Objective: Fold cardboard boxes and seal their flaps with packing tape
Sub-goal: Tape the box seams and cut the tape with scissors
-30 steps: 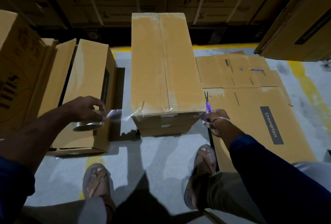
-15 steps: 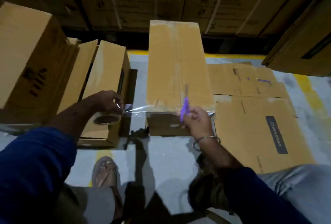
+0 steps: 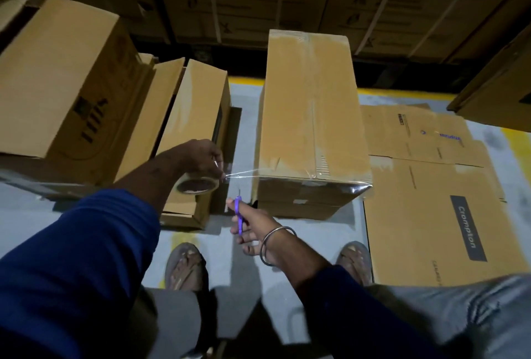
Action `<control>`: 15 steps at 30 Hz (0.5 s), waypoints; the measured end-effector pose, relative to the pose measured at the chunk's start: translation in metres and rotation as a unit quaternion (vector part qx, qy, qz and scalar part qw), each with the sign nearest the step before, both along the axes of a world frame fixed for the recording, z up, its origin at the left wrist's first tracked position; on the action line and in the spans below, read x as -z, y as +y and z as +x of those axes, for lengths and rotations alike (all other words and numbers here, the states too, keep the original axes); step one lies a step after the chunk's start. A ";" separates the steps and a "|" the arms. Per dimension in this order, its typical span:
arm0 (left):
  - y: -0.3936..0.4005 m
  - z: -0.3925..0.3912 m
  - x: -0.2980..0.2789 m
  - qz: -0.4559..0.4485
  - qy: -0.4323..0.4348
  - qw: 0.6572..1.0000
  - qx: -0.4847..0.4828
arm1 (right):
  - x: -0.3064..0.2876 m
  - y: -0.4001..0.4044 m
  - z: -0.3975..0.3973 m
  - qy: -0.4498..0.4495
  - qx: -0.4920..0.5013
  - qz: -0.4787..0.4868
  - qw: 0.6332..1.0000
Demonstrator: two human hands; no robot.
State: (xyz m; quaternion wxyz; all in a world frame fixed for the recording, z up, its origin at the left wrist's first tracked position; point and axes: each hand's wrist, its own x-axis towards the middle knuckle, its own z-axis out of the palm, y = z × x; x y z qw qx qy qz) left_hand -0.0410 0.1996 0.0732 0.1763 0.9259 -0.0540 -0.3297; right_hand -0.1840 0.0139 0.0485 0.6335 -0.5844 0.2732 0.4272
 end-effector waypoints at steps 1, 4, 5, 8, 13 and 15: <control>0.000 0.000 0.001 -0.004 0.003 1.000 -0.004 | 0.004 0.002 0.002 0.005 0.005 0.002 1.000; -0.001 0.000 -0.001 -0.005 0.002 1.000 -0.003 | 0.013 0.007 0.006 0.014 0.015 0.017 1.000; -0.001 0.001 -0.001 -0.002 -0.001 1.000 -0.003 | 0.015 0.009 0.007 0.012 0.018 0.020 1.000; -0.002 0.003 0.000 -0.001 0.002 1.000 -0.007 | 0.019 0.012 0.013 -0.001 0.034 0.028 0.999; -0.003 0.003 0.001 0.002 0.007 1.000 -0.011 | 0.021 0.015 0.020 -0.021 0.051 0.023 0.998; -0.004 0.004 0.001 0.001 0.005 1.000 -0.009 | 0.023 0.015 0.021 -0.030 0.055 0.020 0.998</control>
